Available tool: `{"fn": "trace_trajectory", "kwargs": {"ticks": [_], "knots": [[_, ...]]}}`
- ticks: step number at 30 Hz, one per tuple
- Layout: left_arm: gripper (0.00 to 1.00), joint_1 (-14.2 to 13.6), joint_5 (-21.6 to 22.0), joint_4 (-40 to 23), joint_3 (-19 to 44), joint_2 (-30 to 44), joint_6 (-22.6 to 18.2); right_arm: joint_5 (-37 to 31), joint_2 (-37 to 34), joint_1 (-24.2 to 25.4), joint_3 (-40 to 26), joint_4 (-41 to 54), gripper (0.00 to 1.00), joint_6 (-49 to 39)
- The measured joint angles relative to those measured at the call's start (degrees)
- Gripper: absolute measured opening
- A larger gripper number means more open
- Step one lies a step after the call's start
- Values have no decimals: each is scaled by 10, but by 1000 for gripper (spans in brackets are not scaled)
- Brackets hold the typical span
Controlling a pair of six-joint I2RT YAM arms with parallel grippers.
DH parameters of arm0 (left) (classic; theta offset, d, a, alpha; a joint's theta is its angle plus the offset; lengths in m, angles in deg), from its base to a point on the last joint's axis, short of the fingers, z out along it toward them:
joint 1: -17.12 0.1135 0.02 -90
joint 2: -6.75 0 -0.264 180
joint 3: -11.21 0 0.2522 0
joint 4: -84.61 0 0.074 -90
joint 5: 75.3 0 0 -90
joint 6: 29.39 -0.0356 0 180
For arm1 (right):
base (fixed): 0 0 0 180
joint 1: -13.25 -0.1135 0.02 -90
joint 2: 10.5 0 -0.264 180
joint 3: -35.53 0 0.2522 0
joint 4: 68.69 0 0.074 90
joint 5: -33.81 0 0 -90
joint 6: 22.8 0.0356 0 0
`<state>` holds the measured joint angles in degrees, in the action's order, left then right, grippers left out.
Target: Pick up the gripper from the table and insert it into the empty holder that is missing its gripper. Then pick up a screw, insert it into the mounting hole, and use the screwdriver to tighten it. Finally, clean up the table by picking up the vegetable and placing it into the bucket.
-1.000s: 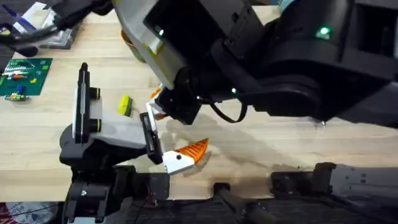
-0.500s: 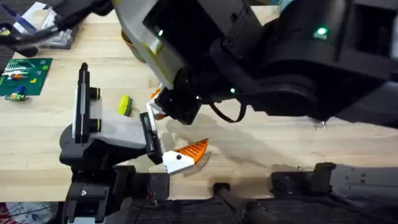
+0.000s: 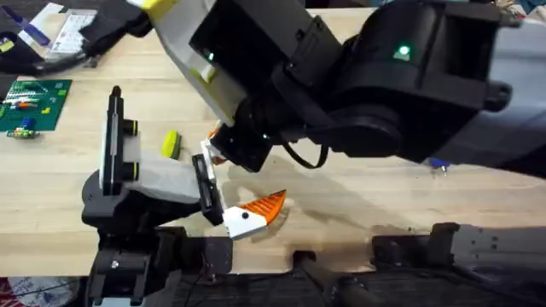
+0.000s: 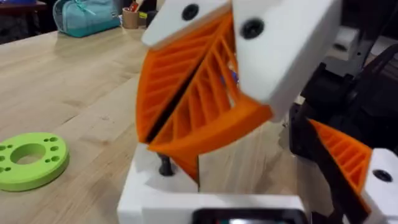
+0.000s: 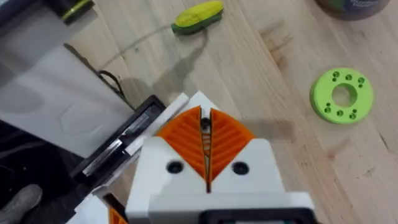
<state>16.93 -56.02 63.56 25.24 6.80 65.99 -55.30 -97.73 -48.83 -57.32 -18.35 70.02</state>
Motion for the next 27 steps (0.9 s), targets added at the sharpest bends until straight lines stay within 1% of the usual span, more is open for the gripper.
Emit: {"fn": "trace_trajectory", "kwargs": {"ticks": [7,19,23,24,25,27], "knots": [[986,0,0,0,0,0,0,0,0,0,0,16,11,12],[986,0,0,0,0,0,0,0,-8,0,0,16,11,19],[986,1,2,0,0,3,12,0,-20,0,0,11,11,19],[986,1,2,0,0,3,13,0,-20,1,0,11,38,20],[986,1,2,0,0,3,13,0,-20,1,0,11,108,22],[986,1,0,0,0,3,12,-1,-21,1,0,11,321,24]]}}
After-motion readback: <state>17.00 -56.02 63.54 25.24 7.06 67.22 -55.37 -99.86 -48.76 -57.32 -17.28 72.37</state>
